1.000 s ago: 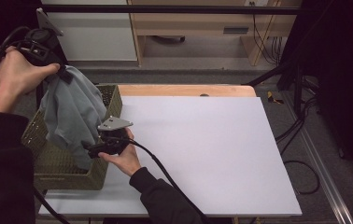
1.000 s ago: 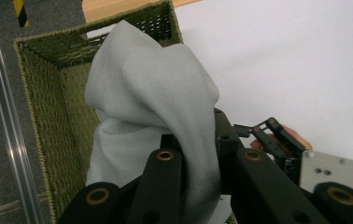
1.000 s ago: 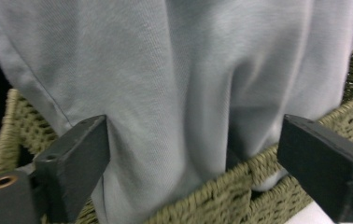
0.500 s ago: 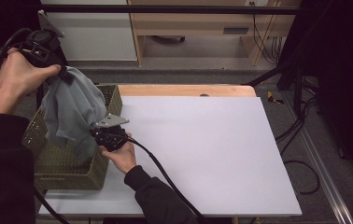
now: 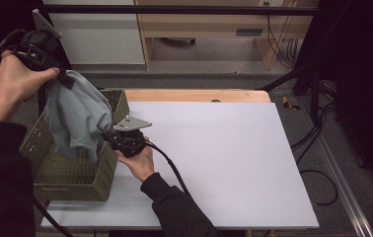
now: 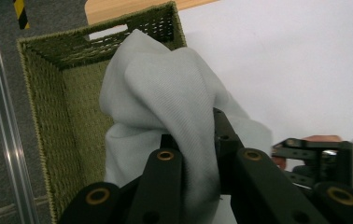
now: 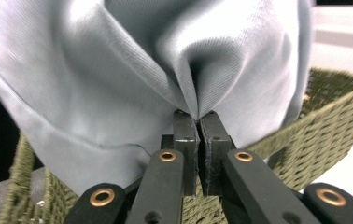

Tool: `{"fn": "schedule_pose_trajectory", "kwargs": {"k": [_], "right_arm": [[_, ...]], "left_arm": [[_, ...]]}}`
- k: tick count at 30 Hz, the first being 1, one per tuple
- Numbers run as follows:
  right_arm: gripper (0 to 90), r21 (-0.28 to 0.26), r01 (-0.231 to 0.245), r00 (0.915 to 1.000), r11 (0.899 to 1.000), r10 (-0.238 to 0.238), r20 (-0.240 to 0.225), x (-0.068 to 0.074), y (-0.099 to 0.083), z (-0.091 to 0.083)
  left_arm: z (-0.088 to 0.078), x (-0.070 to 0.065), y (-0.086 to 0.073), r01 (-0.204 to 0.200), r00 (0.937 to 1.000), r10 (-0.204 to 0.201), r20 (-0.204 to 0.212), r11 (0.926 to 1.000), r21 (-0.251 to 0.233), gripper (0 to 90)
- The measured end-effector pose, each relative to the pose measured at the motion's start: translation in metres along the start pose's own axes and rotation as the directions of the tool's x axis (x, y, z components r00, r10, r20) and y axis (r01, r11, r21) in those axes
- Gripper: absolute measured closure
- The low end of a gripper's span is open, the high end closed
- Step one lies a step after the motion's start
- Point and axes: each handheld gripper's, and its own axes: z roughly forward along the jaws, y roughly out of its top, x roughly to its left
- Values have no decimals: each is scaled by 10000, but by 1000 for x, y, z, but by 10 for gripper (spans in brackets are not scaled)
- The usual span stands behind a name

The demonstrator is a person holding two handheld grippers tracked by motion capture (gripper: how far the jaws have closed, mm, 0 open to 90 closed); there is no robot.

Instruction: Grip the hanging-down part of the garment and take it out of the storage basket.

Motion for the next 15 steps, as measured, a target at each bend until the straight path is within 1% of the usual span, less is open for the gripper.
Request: {"fn": "schedule_pose_trajectory", "kwargs": {"k": [1,2,3,4,5,6,7,8,9,10,11,12,13,14,15], "right_arm": [[876,-178,117,9999,9998,-116,43,-1,5,-9],[876,-178,117,9999,9998,-116,43,-1,5,-9],[876,-359,114,9999,9993,-112,66,-2,10,-20],[876,-359,114,9999,9993,-112,66,-2,10,-20],[876,-528,115,9999,9985,-110,97,-5,14,-30],[876,-528,115,9999,9985,-110,97,-5,14,-30],[876,-700,213,9995,9973,-198,226,-8,20,-44],[876,-700,213,9995,9973,-198,226,-8,20,-44],[877,-877,313,9990,9957,-284,344,-11,24,-56],[877,-877,313,9990,9957,-284,344,-11,24,-56],[877,-1003,384,9982,9942,-336,496,-13,30,-67],[877,-1003,384,9982,9942,-336,496,-13,30,-67],[877,-1058,507,9970,9931,-441,639,-15,34,-78],[877,-1058,507,9970,9931,-441,639,-15,34,-78],[877,-1123,552,9965,9921,-477,683,-15,37,-83]], "left_arm": [[0,1,0,0,10000,0,-6,10000,-15,833],[0,1,-1,6,10000,-6,1,10000,-38,833],[-1,1,-1,22,10000,-22,38,10000,-36,833],[-1,2,-2,15,10000,-15,34,10000,-48,833],[-1,2,-2,31,10000,-31,28,10000,-77,833],[-1,2,-2,31,10000,-31,28,10000,-77,833],[-1,2,-2,21,10000,-20,41,10000,-76,833],[-1,2,-2,21,10000,-20,41,10000,-76,833],[-1,2,-3,7,10000,-7,37,10000,-82,833],[0,2,-3,6,10000,-6,54,10000,-83,833],[0,1,-3,0,10000,1,75,9999,-103,833],[0,1,-3,0,10000,1,75,9999,-103,833],[1,0,-3,-15,10000,16,88,9999,-113,833],[1,0,-3,-14,9999,15,111,9999,-115,833],[1,-1,-3,-11,9999,12,117,9999,-125,833]]}}
